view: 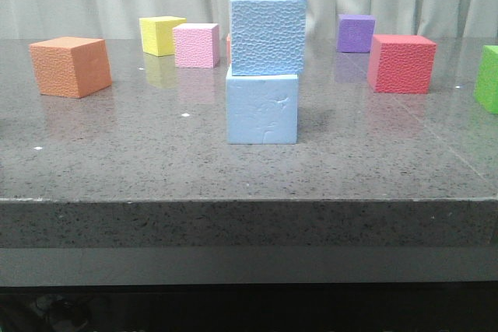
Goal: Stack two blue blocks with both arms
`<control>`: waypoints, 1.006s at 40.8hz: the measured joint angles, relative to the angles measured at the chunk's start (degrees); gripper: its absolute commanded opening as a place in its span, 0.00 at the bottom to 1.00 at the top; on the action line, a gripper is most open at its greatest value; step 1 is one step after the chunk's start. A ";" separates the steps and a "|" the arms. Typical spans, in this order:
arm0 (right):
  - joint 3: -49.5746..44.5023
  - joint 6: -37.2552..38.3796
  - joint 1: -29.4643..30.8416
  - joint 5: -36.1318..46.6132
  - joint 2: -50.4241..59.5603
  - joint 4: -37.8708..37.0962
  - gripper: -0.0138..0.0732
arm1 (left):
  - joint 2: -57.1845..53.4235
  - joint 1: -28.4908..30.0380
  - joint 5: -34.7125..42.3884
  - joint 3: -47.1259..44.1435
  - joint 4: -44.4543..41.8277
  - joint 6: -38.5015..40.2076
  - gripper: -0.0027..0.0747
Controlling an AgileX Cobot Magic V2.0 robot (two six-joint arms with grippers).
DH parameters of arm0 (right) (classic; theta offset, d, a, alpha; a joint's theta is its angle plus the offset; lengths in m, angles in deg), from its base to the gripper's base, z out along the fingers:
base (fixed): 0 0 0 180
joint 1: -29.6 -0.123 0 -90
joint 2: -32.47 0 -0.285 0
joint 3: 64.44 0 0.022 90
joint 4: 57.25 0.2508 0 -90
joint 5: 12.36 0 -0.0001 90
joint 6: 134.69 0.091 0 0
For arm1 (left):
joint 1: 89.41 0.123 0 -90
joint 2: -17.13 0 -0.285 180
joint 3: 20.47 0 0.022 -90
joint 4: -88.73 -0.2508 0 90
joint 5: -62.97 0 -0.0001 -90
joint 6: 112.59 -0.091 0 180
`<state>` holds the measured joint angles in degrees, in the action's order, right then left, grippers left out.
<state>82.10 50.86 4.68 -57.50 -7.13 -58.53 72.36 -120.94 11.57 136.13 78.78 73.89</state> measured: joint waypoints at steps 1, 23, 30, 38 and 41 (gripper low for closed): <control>-0.03 0.00 0.00 0.00 0.00 0.00 0.08 | 0.00 0.00 0.00 0.00 -0.27 0.00 0.01; -0.22 0.00 0.00 -0.36 0.00 0.00 0.08 | -2.66 2.50 3.53 -4.14 -0.16 -0.32 0.01; -0.22 0.00 0.00 -0.34 0.00 0.00 0.08 | -12.80 13.46 12.05 -16.14 4.02 -1.83 0.01; -0.22 0.00 0.00 -0.34 0.00 0.00 0.08 | -28.64 24.09 27.38 -35.64 10.44 -6.48 0.01; -0.22 0.00 0.00 -0.34 0.00 0.00 0.08 | -34.79 26.02 31.76 -41.95 11.41 -6.96 0.01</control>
<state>81.88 50.86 4.68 -57.84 -7.13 -58.53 37.57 -94.91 43.33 94.18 90.19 66.93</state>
